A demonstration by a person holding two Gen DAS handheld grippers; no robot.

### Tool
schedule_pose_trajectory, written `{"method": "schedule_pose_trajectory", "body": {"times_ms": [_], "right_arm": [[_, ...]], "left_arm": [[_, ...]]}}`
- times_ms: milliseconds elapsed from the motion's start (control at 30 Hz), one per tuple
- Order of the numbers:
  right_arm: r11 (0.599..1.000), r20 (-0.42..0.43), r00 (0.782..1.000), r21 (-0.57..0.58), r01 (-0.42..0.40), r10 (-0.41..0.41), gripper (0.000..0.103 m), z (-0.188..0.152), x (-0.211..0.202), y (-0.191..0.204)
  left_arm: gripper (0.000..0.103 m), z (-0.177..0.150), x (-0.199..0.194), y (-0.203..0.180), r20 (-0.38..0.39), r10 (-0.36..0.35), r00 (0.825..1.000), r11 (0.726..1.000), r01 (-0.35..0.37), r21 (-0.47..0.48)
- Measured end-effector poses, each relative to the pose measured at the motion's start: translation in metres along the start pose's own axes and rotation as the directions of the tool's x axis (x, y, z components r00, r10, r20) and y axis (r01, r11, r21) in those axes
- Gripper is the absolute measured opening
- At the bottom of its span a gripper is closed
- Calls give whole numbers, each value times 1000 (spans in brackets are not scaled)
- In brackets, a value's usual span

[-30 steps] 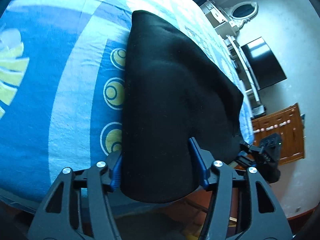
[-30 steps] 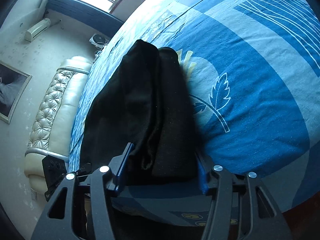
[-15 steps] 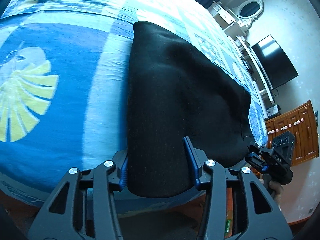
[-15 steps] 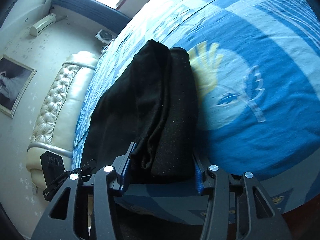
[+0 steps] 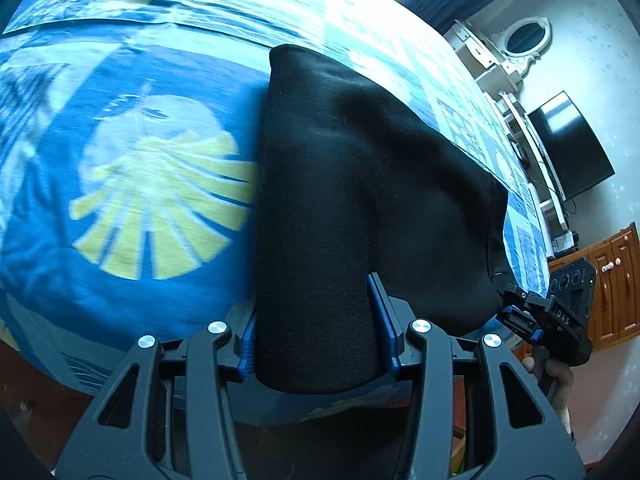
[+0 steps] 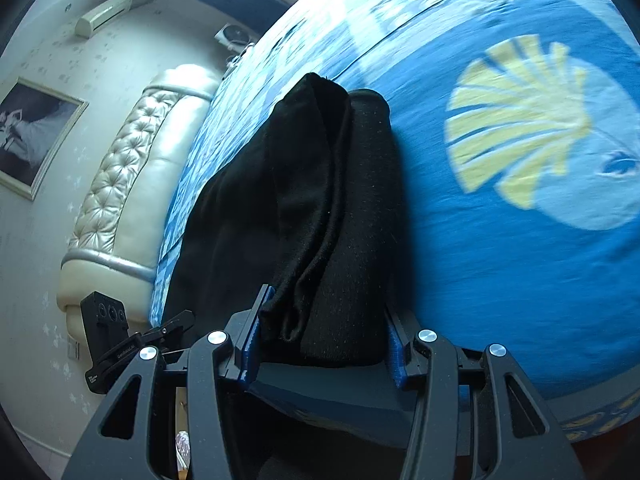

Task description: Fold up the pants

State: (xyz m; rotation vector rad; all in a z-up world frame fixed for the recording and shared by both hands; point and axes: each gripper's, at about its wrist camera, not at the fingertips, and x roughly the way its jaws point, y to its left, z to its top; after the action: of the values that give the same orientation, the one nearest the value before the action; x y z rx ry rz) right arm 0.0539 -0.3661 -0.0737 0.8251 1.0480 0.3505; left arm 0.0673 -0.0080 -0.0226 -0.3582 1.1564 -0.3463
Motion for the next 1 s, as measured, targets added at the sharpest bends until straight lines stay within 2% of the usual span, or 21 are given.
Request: {"method": "schedule_pose_trajectory", "body": {"times_ms": [233, 500, 700, 833, 933, 1000], "right_arm": [[999, -33, 999, -21, -27, 26, 49, -2, 28, 19], [999, -39, 998, -10, -48, 48, 49, -2, 33, 14], [998, -32, 998, -15, -53, 53, 49, -3, 32, 15], [998, -25, 998, -11, -65, 65, 51, -4, 30, 14], [995, -16, 995, -10, -98, 98, 59, -4, 28, 12], [994, -24, 994, -24, -107, 107, 64, -5, 25, 14]], "left_arm": [[47, -1, -13, 20, 19, 33, 999, 999, -33, -8], [50, -5, -12, 23, 28, 33, 999, 999, -34, 10], [56, -6, -10, 24, 39, 43, 998, 999, -44, 23], [64, -6, -11, 19, 82, 56, 995, 995, -63, 84], [73, -5, -13, 20, 86, 24, 996, 995, -33, 99], [77, -4, -14, 26, 61, -38, 997, 996, 33, 80]]}}
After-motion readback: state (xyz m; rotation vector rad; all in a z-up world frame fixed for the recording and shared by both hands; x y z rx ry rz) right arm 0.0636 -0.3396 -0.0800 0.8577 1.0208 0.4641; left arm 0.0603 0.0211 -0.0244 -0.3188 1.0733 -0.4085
